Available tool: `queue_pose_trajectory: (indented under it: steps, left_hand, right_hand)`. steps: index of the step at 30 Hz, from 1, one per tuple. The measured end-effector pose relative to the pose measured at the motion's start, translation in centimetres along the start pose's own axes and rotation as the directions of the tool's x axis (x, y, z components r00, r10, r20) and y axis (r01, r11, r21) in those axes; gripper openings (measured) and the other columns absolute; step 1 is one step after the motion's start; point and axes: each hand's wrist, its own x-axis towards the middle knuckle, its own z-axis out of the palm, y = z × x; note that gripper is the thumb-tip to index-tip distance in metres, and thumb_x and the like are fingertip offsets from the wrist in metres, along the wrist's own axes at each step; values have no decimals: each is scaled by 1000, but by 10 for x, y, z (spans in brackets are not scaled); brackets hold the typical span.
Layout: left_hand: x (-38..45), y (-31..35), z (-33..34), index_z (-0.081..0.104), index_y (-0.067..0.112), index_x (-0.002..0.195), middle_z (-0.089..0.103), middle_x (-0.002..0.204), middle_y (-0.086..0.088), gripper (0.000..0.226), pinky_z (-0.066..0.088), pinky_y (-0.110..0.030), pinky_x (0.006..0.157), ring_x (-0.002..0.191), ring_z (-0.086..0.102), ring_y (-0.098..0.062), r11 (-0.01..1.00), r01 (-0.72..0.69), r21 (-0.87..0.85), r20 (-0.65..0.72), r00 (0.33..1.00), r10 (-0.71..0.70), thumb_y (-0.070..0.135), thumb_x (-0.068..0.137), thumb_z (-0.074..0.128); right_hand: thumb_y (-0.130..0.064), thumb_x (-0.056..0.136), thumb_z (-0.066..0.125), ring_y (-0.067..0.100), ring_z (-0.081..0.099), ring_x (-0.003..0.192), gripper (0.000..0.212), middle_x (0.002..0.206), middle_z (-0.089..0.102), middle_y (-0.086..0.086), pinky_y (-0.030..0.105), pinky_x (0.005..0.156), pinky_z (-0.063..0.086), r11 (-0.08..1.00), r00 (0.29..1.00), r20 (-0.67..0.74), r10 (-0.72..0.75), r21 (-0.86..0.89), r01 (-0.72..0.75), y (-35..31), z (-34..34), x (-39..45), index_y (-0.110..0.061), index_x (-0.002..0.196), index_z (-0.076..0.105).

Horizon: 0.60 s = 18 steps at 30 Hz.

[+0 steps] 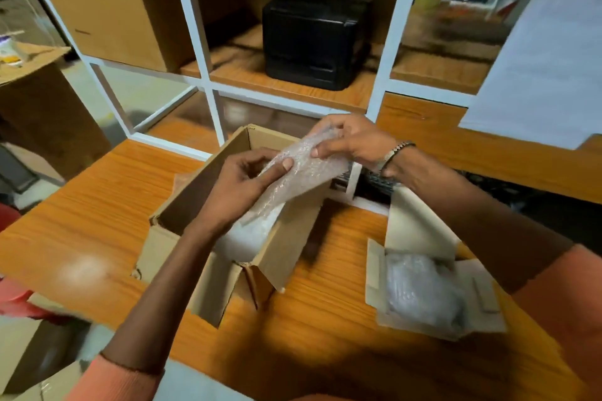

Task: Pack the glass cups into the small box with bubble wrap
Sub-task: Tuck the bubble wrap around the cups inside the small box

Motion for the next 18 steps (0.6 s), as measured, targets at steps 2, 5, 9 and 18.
queue_pose_trajectory:
  steps: [2, 5, 9, 18]
  left_hand:
    - [7, 14, 22, 76, 17, 123, 78, 117, 0, 33, 61, -41, 96, 109, 75, -22, 998, 26, -56, 61, 998, -23, 25, 92, 82]
    - [19, 17, 58, 64, 31, 140, 69, 129, 9, 70, 55, -36, 107, 122, 65, -9, 998, 62, -23, 76, 995, -60, 29, 77, 95]
    - [27, 5, 100, 67, 22, 135, 75, 126, 0, 60, 58, -47, 107, 118, 72, -19, 972, 140, -188, 35, 990, -136, 12, 81, 91]
    - [12, -57, 198, 70, 12, 132, 80, 120, -9, 45, 59, -51, 104, 112, 77, -30, 783, 566, -256, 312, 815, -488, 26, 91, 85]
  right_hand:
    - [-17, 71, 96, 26, 75, 108, 45, 111, 78, 4, 43, 93, 63, 993, 996, -85, 8, 119, 2, 11, -21, -16, -22, 111, 77]
    - [-19, 60, 101, 26, 76, 107, 60, 114, 78, 5, 46, 96, 62, 970, 973, -220, 69, 241, -14, 29, -50, -41, -23, 114, 77]
    - [-16, 72, 96, 25, 72, 119, 54, 128, 74, 6, 42, 103, 57, 925, 890, -409, 201, 378, -35, 76, -85, -83, -23, 121, 76]
    - [-13, 90, 81, 19, 73, 87, 30, 102, 78, 4, 30, 76, 61, 774, 585, -602, 544, 629, -73, 161, -73, -176, -13, 119, 75]
